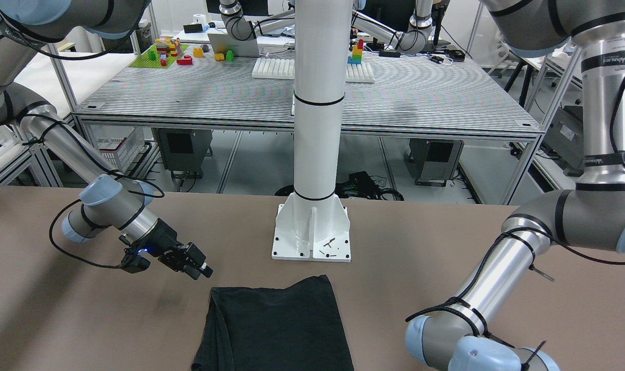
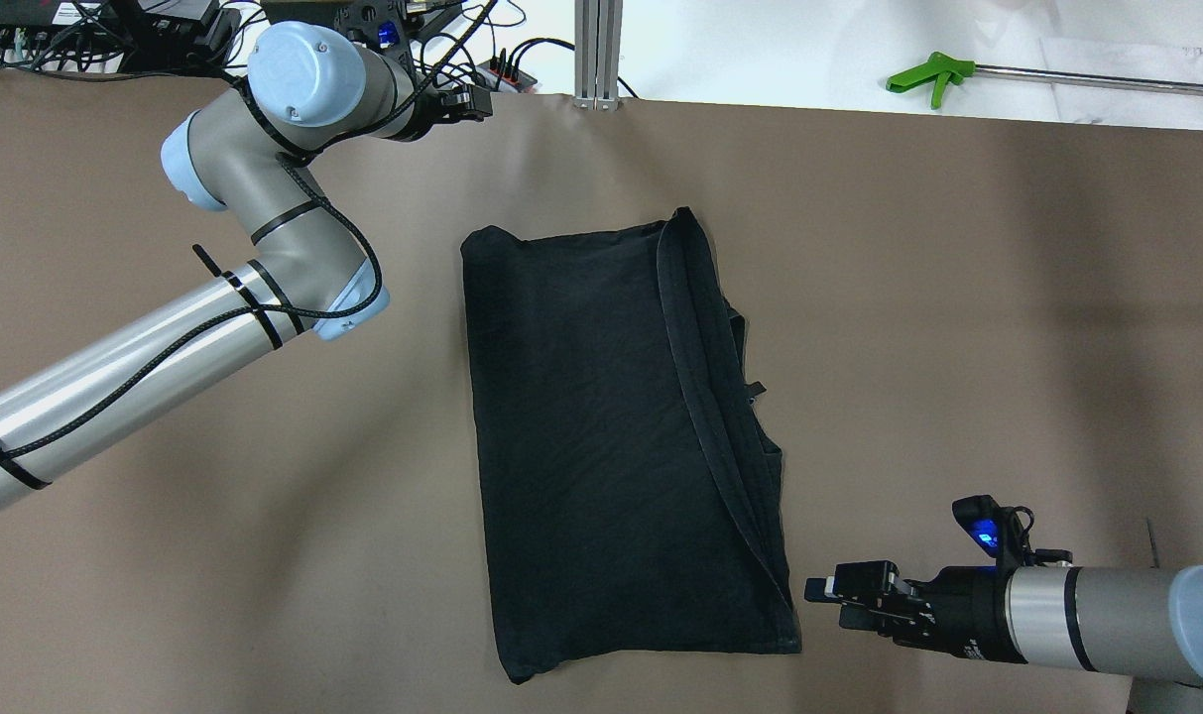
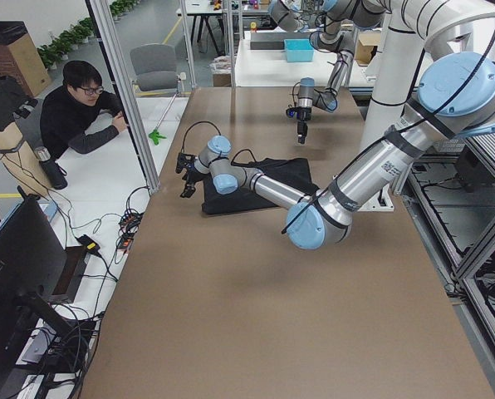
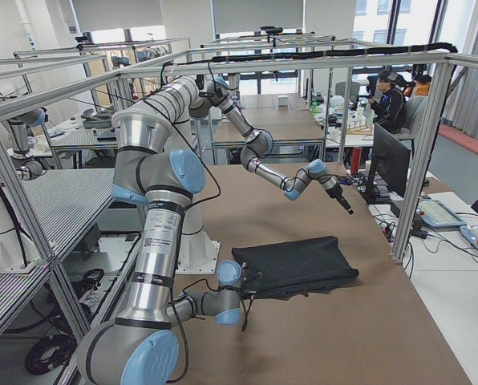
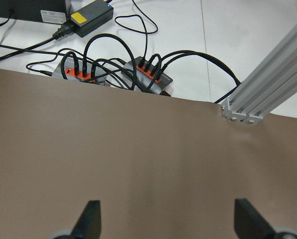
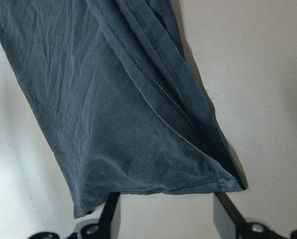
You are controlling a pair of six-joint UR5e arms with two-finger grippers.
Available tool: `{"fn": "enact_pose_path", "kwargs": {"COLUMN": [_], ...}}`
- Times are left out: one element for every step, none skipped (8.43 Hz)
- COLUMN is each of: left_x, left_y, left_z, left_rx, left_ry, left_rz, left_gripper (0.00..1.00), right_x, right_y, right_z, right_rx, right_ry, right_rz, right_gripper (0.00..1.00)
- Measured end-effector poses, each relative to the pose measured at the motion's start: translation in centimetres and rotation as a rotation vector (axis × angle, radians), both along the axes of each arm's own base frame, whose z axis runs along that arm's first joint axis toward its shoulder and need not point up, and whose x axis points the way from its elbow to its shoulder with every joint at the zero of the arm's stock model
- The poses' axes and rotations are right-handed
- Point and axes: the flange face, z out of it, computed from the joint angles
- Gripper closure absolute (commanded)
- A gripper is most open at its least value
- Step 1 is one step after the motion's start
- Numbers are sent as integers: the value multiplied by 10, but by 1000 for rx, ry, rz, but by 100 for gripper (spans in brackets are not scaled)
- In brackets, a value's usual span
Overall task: Fold clothes
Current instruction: 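Move the right gripper to the folded edge farthest from the robot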
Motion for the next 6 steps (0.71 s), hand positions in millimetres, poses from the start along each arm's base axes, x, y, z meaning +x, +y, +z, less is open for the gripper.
{"fn": "enact_pose_path", "kwargs": {"left_x": [0, 1, 1, 1, 1, 2], "left_y": [0, 1, 1, 1, 1, 2], "left_z": [0, -1, -2, -3, -4, -4], "left_rx": [1, 1, 3, 6, 9, 9], "left_ry": [2, 4, 5, 5, 5, 5], "left_rz": [0, 1, 2, 5, 14, 23], "left_gripper": [6, 6, 6, 6, 6, 6], "right_x": [2, 3, 1, -5, -16, -30], "right_y": [-3, -8, -19, -38, -61, -87], "right_z": [0, 1, -4, -17, -37, -62], "right_rx": [1, -1, -8, -20, -37, -42], "right_ry": [1, 10, 29, 56, 93, 152], "right_rz": [7, 17, 32, 56, 82, 105], "right_gripper": [6, 6, 6, 6, 6, 6]}}
